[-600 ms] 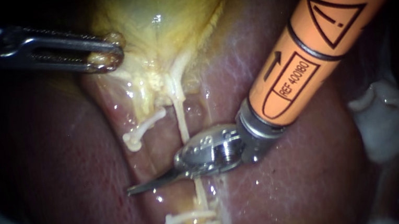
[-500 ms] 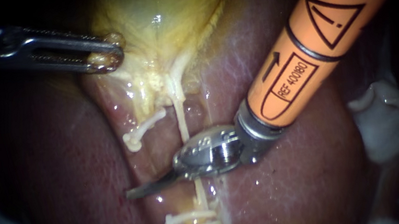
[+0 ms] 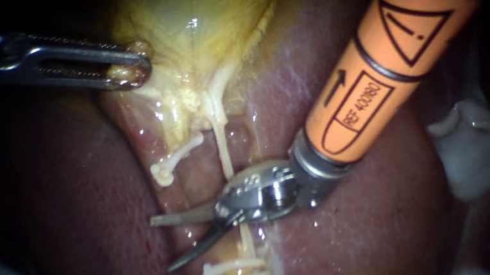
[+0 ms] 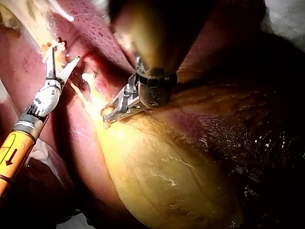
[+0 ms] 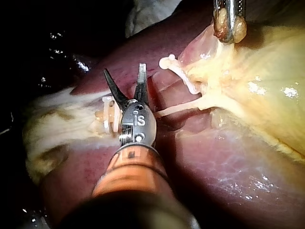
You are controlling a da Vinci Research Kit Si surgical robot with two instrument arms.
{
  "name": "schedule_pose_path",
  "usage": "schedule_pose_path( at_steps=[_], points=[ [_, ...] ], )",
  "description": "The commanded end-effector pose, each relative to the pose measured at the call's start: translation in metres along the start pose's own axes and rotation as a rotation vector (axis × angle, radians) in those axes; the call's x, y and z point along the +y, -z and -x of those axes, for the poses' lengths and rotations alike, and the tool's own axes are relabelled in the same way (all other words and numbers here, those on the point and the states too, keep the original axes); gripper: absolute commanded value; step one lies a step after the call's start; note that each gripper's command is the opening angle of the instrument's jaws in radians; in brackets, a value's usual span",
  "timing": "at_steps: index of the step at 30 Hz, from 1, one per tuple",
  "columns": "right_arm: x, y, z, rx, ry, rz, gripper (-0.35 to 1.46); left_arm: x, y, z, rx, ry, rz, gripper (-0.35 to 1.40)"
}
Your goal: Go back from the cut left tube
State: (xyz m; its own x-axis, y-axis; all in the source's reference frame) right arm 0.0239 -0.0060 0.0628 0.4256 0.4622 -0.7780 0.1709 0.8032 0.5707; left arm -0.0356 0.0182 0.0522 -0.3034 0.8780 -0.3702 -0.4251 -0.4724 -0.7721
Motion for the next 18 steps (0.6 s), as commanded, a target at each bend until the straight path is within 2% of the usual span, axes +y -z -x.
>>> schedule_pose_path(
  at_steps=[1, 2, 8, 10, 11, 18],
  points=[
    [-0.0004, 0.0009, -0.0002, 0.005, -0.001, 0.038, 1.35, 0.0000, 0.0000, 0.0000, 0.000, 0.000, 0.001, -0.35],
    [-0.0008, 0.0022, -0.0004, 0.008, -0.001, 0.079, 1.37, -0.0001, 0.0000, 0.0000, 0.000, 0.000, 0.001, -0.35],
    [-0.0018, 0.0093, -0.0011, 0.004, 0.048, 0.223, 1.37, -0.0001, 0.0000, 0.0000, -0.001, -0.001, 0.001, -0.35],
    [-0.0018, 0.0119, -0.0011, -0.020, 0.076, 0.267, 1.37, -0.0001, 0.0000, 0.0000, -0.001, -0.001, 0.001, -0.35],
    [-0.0018, 0.0129, -0.0011, -0.038, 0.093, 0.283, 1.37, -0.0001, 0.0000, 0.0000, -0.001, -0.001, 0.001, -0.35],
    [-0.0015, 0.0186, -0.0011, -0.285, 0.175, 0.380, 1.35, -0.0001, 0.0000, 0.0000, 0.000, -0.001, 0.001, -0.35]
  ],
)
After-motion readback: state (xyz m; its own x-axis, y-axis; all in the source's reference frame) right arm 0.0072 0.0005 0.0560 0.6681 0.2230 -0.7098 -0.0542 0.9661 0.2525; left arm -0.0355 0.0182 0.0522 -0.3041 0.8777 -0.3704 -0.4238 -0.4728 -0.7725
